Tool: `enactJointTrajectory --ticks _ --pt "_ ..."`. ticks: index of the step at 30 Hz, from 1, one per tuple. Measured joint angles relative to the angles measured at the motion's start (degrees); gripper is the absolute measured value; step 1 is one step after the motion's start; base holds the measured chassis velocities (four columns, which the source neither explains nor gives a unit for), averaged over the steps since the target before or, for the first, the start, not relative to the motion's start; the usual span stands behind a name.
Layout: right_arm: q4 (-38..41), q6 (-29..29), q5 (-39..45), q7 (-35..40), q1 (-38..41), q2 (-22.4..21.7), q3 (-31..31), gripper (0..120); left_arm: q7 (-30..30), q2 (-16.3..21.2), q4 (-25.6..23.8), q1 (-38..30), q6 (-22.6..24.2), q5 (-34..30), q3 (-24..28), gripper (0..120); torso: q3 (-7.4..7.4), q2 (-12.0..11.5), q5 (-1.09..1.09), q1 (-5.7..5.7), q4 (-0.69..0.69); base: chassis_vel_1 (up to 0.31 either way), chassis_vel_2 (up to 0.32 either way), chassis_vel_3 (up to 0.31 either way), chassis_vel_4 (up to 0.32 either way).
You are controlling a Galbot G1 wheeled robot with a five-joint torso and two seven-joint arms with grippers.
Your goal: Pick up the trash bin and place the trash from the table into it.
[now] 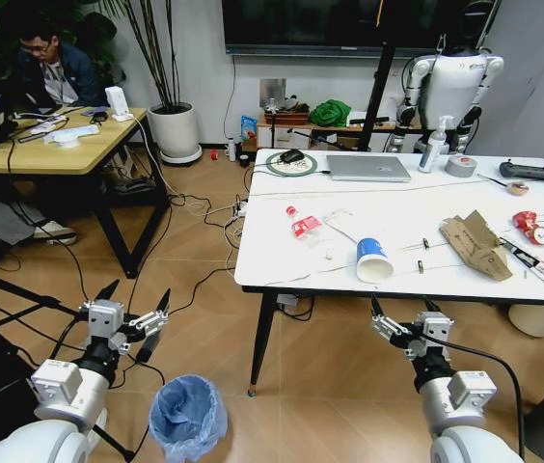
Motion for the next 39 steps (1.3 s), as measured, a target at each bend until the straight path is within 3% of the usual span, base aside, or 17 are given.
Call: enactJointTrajectory --ticks 28,39 --pt "0.00 0.09 -0.12 -0.49 0.17 -0.01 0.41 100 0.76 0.01 0.89 -1.19 -0.55 -0.90 -0.30 100 -0.11 -0.28 0.00 -0.14 0.00 0.000 0.000 0.000 0.000" --pt "0.00 0.25 -0.19 -0.62 0.13 -0.01 0.21 100 0.76 -0.20 0.46 -0.89 -0.39 -0.66 -0.26 100 -1.77 -3.22 0.00 -1.44 0.00 0.000 0.000 0.000 0.000"
